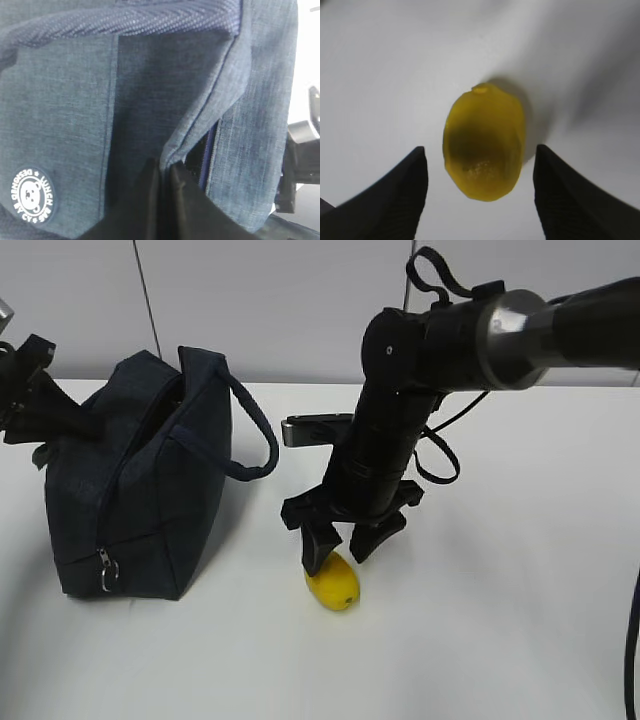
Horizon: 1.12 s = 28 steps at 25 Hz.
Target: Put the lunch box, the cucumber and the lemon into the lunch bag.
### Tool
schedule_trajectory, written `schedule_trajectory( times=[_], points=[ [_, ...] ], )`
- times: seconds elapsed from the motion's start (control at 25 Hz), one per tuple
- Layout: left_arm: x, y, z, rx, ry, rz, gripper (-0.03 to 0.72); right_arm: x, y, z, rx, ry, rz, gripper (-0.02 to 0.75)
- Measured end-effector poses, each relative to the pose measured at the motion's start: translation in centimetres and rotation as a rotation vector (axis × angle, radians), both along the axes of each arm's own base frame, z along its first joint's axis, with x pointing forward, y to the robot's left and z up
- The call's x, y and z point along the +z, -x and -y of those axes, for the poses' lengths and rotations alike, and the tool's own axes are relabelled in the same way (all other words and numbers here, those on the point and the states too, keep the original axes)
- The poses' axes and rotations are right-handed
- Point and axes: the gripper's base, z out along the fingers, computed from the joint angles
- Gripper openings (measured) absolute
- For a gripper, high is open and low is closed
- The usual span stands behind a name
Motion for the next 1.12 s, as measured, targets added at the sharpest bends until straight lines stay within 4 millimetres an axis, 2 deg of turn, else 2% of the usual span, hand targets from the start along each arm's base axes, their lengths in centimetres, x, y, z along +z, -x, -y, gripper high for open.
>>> schedule_trajectory(
  times=[0.36,1.12],
  points=[
    [0.0,0.0,0.0,0.000,0.000,0.000,-0.007,-1.8,-0.3,-0.2,-0.005,0.007,-0.017,0.494],
    [0.0,0.0,0.0,-0.001,0.001,-0.001,-0.008,-3.0,-0.4,-0.4,-0.007,-0.002,-0.028,0.494]
  ],
)
